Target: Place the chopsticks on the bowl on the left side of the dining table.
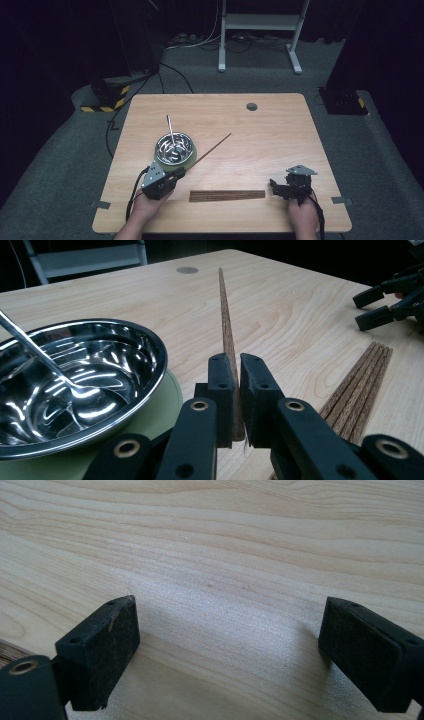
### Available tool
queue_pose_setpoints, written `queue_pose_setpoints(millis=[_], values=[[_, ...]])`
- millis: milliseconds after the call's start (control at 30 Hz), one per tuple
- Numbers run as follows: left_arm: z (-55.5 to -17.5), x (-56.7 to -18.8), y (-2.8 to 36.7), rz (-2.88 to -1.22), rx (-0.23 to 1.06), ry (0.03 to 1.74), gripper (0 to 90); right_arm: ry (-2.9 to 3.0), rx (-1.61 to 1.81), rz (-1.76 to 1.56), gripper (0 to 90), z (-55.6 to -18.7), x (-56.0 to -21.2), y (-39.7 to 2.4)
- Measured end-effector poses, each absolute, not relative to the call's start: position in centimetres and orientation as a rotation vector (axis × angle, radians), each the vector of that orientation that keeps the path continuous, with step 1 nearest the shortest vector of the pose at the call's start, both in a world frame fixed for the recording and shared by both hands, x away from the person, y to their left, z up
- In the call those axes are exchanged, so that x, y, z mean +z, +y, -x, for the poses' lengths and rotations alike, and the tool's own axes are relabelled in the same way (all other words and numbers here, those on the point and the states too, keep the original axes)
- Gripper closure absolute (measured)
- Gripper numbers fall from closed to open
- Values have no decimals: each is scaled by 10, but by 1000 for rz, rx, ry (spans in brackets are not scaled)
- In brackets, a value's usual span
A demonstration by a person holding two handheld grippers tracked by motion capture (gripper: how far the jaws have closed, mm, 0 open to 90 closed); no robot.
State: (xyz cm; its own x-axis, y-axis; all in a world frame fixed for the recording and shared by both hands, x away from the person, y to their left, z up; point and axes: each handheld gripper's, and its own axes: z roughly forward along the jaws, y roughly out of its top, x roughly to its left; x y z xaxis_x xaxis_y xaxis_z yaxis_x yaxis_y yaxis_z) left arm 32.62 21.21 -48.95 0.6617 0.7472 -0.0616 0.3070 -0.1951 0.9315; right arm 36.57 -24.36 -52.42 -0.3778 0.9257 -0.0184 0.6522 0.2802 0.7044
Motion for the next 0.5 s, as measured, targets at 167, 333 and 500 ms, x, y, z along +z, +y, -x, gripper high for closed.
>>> queue_pose_setpoints(millis=[167, 333, 500], values=[[-326, -485, 224, -1753, 517, 877, 837, 2129, 862, -1421, 90, -366, -524, -244], [-328, -483, 239, -1753, 548, 888, 837, 2130, 862, -1422, 90, -366, -524, -244], [-328, -482, 250, -1727, 559, 931, 837, 2131, 862, -1422, 91, -366, -524, -244]])
